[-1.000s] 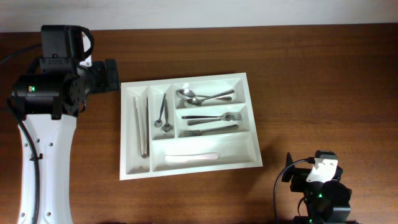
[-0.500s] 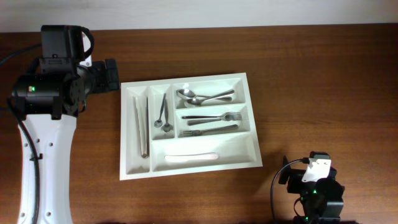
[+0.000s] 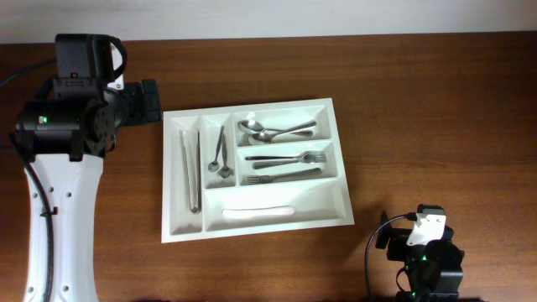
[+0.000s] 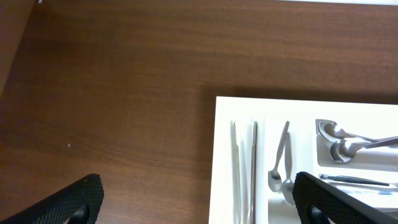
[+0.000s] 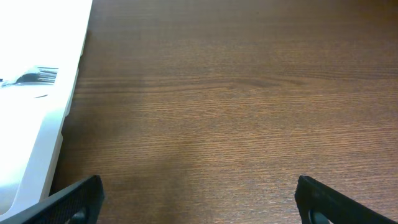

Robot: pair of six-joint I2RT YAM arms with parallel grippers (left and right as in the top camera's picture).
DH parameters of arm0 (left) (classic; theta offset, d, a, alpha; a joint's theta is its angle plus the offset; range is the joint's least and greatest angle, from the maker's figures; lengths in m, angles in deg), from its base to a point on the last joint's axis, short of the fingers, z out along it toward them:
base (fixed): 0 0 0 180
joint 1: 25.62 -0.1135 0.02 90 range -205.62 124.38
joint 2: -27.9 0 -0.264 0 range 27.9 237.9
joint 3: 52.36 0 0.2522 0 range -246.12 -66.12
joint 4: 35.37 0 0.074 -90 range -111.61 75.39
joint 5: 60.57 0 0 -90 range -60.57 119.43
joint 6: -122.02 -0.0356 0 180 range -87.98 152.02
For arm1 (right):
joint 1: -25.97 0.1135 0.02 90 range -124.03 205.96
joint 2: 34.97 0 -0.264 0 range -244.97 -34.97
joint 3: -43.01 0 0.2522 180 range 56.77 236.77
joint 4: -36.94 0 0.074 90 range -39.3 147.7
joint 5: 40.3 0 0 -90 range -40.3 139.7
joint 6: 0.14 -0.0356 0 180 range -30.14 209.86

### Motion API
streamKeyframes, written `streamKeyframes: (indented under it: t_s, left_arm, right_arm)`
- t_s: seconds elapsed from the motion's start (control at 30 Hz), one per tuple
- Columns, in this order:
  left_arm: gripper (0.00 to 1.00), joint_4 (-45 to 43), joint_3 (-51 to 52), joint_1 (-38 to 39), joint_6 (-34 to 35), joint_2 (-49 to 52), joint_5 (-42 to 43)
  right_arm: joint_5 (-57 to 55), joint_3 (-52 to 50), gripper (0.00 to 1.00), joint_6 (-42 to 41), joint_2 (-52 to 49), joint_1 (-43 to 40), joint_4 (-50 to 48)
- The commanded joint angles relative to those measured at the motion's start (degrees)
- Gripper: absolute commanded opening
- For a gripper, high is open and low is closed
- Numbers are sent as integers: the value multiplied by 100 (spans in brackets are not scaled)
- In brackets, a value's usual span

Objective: Pack container

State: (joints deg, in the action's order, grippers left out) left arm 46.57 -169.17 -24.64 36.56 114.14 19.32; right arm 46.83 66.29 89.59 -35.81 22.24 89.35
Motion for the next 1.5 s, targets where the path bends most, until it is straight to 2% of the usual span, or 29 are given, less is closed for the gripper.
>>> streamKeyframes:
  t_s: [0.0, 0.43, 0.6, 0.73, 0.9, 0.93, 1.1, 1.3, 1.47]
  left_arm:
    - [99, 4, -114, -13, 15, -44, -22]
    - [99, 4, -114, 9, 15, -146, -22]
    - [99, 4, -2, 26, 13, -688, -28]
    - [99, -306, 520, 24, 15, -1486, -175]
    - [99, -1493, 1971, 24, 15, -2850, -173]
    - [99, -2083, 2769, 24, 15, -3471, -170]
    - [99, -3167, 4857, 24, 17, -4957, -48]
    - [99, -3746, 6972, 24, 17, -6507, 201]
    - [99, -3801, 8032, 24, 20, -7401, 201]
  right_arm:
    - [33, -48, 99, -68, 66, -44, -13]
    - [33, -48, 99, -68, 66, -44, -13]
    - [33, -48, 99, -66, 66, -44, -13]
    - [33, -48, 99, -66, 63, -44, -13]
    - [33, -48, 99, -66, 63, -44, -13]
    - [33, -48, 99, -68, 63, -44, -13]
    - [33, -48, 99, -68, 63, -44, -15]
    - [33, -48, 99, -68, 66, -44, -13]
    - [33, -48, 99, -66, 66, -44, -13]
